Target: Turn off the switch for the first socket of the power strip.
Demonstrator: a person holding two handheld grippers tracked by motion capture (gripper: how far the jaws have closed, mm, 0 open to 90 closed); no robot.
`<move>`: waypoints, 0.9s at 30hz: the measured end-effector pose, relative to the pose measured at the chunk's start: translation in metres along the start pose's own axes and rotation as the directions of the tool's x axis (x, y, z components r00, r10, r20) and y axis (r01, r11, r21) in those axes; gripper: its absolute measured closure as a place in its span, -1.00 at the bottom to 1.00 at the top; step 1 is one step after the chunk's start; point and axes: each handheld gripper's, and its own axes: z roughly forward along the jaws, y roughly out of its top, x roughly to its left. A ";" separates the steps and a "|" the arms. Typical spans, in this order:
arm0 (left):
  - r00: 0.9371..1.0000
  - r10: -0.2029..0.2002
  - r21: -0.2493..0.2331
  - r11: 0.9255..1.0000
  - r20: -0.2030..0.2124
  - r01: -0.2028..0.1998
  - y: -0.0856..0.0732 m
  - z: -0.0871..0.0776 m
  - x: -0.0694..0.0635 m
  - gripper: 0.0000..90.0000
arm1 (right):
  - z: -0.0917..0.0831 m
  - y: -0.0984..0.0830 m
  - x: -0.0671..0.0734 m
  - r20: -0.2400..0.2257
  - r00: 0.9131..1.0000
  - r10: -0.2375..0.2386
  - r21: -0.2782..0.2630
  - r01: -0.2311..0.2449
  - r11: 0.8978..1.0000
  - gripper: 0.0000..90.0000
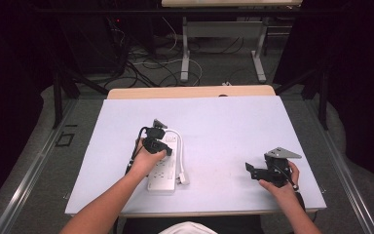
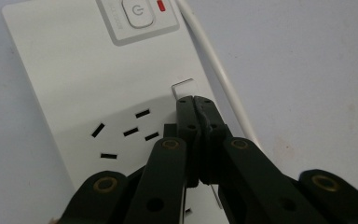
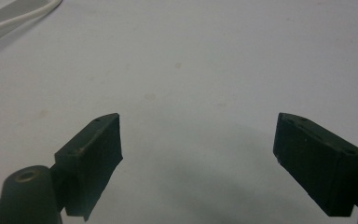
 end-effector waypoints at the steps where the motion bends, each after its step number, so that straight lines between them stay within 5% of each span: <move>1: 1.000 0.001 0.001 1.000 0.001 -0.001 0.000 0.000 0.000 1.00 | 0.000 0.000 0.000 -0.002 1.000 0.002 0.000 -0.002 1.000 -0.67; 27: 1.000 0.008 -0.010 1.000 0.006 -0.008 -0.001 -0.001 0.001 0.97 | -0.001 -0.001 -0.001 0.002 1.000 -0.004 -0.004 0.004 1.000 -0.67</move>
